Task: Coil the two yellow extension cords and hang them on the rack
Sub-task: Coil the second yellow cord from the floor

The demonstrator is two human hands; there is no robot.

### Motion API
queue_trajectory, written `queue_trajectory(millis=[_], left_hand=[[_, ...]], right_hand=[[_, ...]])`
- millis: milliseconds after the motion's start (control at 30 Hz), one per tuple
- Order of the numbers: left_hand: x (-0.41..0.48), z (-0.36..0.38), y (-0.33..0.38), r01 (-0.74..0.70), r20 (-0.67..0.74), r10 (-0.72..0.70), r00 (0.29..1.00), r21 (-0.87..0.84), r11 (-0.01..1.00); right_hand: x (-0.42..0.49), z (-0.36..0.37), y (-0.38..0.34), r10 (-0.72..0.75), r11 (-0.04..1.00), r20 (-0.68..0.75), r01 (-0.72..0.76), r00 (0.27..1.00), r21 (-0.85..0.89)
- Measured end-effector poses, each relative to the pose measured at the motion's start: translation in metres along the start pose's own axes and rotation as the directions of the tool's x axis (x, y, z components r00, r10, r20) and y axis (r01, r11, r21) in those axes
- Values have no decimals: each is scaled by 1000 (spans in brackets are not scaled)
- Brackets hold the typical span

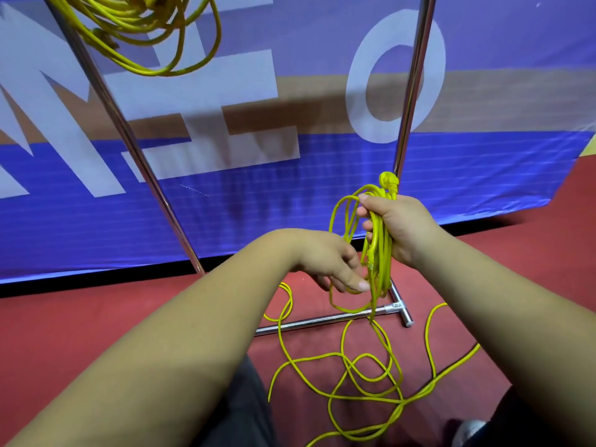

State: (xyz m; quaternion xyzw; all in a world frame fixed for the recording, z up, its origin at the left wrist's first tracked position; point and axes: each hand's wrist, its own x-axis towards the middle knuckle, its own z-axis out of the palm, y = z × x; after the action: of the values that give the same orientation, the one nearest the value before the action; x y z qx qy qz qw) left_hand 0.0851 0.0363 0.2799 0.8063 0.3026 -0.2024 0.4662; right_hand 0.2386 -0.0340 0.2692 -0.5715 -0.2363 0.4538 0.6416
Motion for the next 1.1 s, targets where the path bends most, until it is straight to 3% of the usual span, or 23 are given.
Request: queue_trajectory(millis=[133, 267, 367, 467, 633, 733, 900, 1100], left_hand=[[10, 7, 7, -151, -198, 126, 972, -120, 981], [7, 2, 5, -224, -226, 177, 958, -200, 954], [2, -7, 8, -315, -289, 209, 934, -397, 862], [-1, -13, 11, -336, -405, 113, 907, -537, 773], [8, -19, 7, -210, -461, -128, 878, -612, 762], [7, -25, 8, -171, -491, -158, 857, -559, 812], [6, -37, -1, -198, -711, -26, 703, -230, 953], [10, -44, -9, -252, -647, 104, 756, -141, 957]], right_hand=[[6, -7, 0, -13, 999, -76, 17, 997, 41], [11, -15, -3, -9, 994, -119, 22, 993, 109], [13, -20, -5, 12, 995, -85, -3, 996, 97], [10, -19, -1, 29, 999, -14, -29, 999, -23], [-2, -6, 6, 73, 979, 99, -52, 992, -196], [-5, -1, 5, 96, 972, 88, -75, 991, -222], [-5, 5, 9, 68, 968, 79, -47, 995, -247], [-9, 2, -1, 91, 980, 169, -58, 981, -188]])
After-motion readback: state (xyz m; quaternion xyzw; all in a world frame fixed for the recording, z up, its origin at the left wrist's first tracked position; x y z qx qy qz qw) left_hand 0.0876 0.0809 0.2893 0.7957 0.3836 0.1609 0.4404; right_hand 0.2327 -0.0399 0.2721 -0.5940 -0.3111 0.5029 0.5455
